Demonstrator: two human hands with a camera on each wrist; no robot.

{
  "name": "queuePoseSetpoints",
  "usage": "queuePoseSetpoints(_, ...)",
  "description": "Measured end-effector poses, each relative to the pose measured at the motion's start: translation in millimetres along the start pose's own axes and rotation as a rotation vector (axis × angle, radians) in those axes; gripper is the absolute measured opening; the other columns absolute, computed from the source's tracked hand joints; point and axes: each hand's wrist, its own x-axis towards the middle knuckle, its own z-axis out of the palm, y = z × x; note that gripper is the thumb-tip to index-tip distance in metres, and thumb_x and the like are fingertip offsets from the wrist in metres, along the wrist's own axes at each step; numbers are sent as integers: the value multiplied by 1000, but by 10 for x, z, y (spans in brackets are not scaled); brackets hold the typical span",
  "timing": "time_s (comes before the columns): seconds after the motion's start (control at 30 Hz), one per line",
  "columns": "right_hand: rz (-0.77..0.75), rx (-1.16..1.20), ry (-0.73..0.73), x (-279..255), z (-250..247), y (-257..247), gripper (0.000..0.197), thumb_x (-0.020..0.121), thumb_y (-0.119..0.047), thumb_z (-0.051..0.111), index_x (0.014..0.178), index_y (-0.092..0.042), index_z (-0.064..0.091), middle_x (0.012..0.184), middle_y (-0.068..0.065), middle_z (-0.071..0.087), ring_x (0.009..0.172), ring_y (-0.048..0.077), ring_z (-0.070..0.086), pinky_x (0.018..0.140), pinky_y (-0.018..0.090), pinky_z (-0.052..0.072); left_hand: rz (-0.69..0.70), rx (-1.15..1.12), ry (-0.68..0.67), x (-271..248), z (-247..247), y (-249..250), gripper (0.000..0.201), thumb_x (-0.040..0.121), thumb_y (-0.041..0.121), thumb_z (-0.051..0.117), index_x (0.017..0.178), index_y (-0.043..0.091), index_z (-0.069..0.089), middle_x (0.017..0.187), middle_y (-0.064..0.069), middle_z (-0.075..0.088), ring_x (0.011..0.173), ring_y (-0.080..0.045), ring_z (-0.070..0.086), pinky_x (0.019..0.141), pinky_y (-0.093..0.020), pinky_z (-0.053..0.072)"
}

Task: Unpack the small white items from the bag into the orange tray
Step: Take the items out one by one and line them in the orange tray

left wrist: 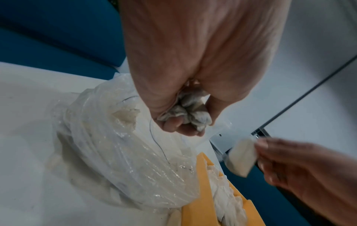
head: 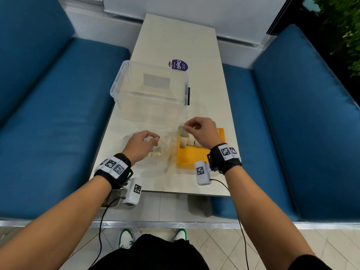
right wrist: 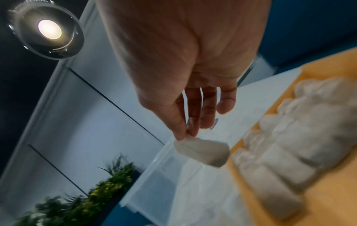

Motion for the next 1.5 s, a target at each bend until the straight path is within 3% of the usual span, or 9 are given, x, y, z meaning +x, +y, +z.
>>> queuePoseSetpoints(0.2,93,-153,-109,-49,-64,414,3,88,-18,76,90,-16,75,86,-4,72,74,-1,59,67,12,42,-134,-149,10,9,-42,-23,12,96,10,67,108,11,69,87,-4,62,61,-12,50,52,-21,40)
queuePoseSetpoints(0.33,125,-204,-209,-56,23,553,2,87,-15,77,90,-15,77,86,-6,70,80,3,60,73,10,45,-163,-166,-6,31,-77,-14,23,92,-1,63,113,7,69,89,-11,61,58,-14,47,55,-26,39)
queuePoseSetpoints(0.5,188,-250,-187,59,153,699,5,85,-15,78,84,-19,74,85,-4,68,84,13,64,79,28,54,-164,-145,8,61,-112,-13,24,94,-2,62,115,7,69,87,-8,61,59,-11,49,55,-24,40)
queuePoseSetpoints(0.67,241,-265,-120,131,191,766,2,89,-14,75,91,-15,75,80,-15,52,84,13,58,77,24,46,-171,-145,27,99,-155,-28,23,93,-2,62,112,8,71,86,-9,61,58,-12,48,56,-25,39)
queuePoseSetpoints(0.93,359,-142,-4,191,286,858,5,86,-15,76,87,-19,75,88,-1,69,81,11,63,65,11,41,-164,-132,16,142,-156,-44,21,93,2,64,110,13,72,88,-9,64,62,-13,51,60,-27,42)
queuePoseSetpoints(1.07,394,-98,13,220,313,855,6,83,-15,77,88,-18,76,83,-2,70,81,14,68,71,18,51,-162,-132,14,143,-146,-46,21,94,3,64,109,13,72,89,-10,64,61,-13,51,60,-27,42)
queuePoseSetpoints(1.17,402,-103,15,219,330,848,6,82,-15,77,84,-21,74,80,-4,69,82,16,68,66,15,48,-165,-132,12,143,-147,-44,21,94,3,64,110,13,72,87,-9,64,57,-10,51,60,-27,41)
queuePoseSetpoints(1.3,384,-115,35,196,329,798,9,84,-18,73,87,-26,71,79,-2,69,79,19,69,69,29,57,-168,-127,6,145,-154,-61,21,94,3,65,112,12,71,89,-8,65,55,-8,51,59,-25,42)
queuePoseSetpoints(1.5,276,-88,109,110,239,544,13,90,-18,70,103,-21,68,78,-2,65,75,12,62,59,13,43,-174,-233,-28,137,-163,-45,26,94,1,68,120,8,67,89,-16,70,51,-5,56,60,-28,42)
